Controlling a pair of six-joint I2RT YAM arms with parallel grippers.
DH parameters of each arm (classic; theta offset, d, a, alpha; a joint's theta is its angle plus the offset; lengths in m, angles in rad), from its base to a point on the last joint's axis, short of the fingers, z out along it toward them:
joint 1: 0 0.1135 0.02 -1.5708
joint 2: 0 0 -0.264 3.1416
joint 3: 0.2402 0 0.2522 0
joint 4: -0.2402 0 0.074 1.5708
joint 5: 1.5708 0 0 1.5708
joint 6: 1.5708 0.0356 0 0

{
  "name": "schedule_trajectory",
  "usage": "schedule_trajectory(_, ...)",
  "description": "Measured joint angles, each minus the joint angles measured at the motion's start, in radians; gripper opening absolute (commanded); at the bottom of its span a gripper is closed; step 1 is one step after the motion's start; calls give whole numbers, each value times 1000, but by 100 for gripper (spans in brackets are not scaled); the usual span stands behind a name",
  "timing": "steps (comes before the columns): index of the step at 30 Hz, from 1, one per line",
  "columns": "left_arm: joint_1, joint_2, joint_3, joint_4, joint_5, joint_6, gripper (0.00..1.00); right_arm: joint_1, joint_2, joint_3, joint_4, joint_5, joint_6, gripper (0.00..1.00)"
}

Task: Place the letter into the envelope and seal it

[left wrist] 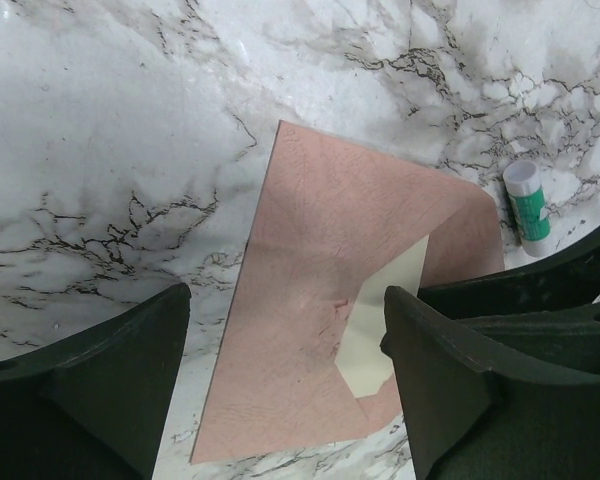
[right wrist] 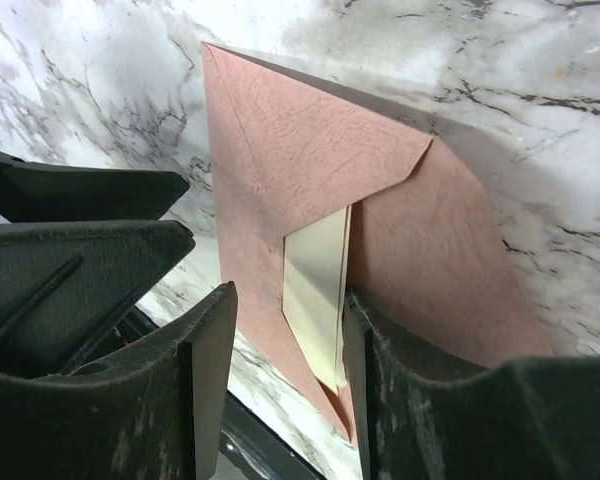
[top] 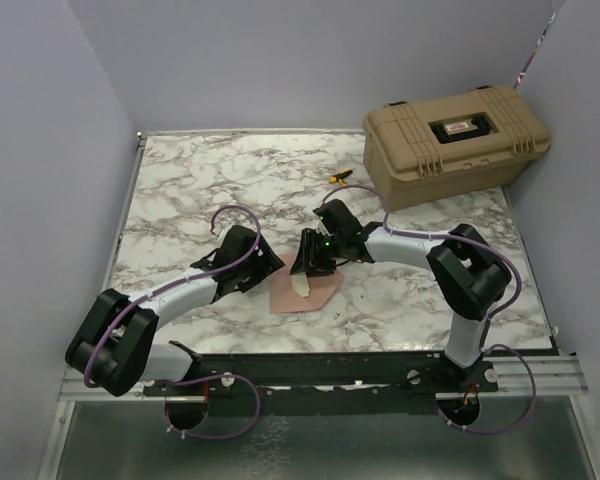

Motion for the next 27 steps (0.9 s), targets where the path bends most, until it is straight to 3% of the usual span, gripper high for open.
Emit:
schedule_trajectory(6,6,0,0,0,10,7,80,10,-42,0,-53,56,-48,58)
schedule_trajectory(13,11,2,0,-3,31,26,72,15,-54,0,-100,95,-76,51)
schedule_trajectory(17,13,6,0,-8,45,34,68,16,-54,-1,-99,93,-76,42)
schedule_trajectory(27,13,10,-2,-7,64,38,67,41,4,3,-77,72,-77,41)
